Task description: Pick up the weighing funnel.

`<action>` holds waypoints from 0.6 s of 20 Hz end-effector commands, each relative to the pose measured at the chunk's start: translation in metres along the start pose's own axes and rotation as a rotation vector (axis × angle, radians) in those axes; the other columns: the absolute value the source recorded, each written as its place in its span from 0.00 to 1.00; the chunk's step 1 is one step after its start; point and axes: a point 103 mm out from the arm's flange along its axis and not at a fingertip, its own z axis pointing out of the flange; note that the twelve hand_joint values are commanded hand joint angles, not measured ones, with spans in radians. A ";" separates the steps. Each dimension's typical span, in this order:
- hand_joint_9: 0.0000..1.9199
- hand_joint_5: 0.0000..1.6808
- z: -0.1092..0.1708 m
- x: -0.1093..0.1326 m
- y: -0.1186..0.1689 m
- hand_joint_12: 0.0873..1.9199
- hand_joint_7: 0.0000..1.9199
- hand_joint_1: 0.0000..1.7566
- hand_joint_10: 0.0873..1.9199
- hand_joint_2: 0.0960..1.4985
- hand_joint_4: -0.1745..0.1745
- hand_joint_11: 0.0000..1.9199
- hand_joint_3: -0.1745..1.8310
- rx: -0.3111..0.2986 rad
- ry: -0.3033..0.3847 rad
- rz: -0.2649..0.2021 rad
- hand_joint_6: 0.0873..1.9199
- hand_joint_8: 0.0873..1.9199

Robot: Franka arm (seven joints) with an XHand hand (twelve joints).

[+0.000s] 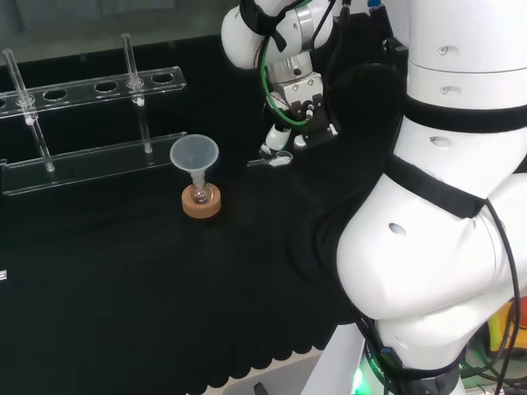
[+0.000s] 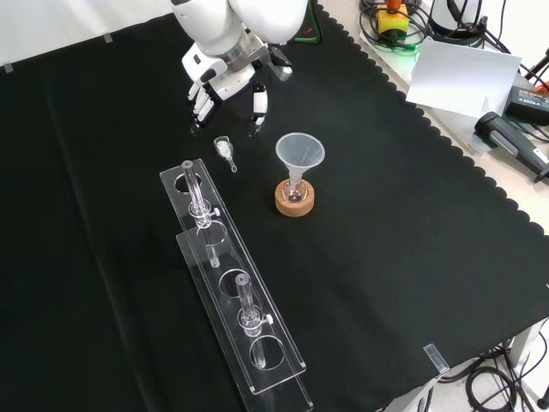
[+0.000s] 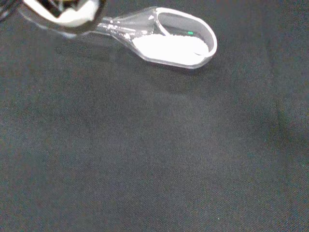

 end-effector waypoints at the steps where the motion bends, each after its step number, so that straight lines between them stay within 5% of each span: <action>1: 0.38 0.30 0.013 -0.007 0.003 0.68 0.25 0.48 0.23 0.34 0.34 0.25 0.35 0.021 -0.011 -0.039 0.00 0.32; 12: 0.39 0.34 0.029 -0.007 0.006 0.68 0.26 0.50 0.22 0.32 0.38 0.25 0.38 -0.005 -0.036 -0.041 0.00 0.32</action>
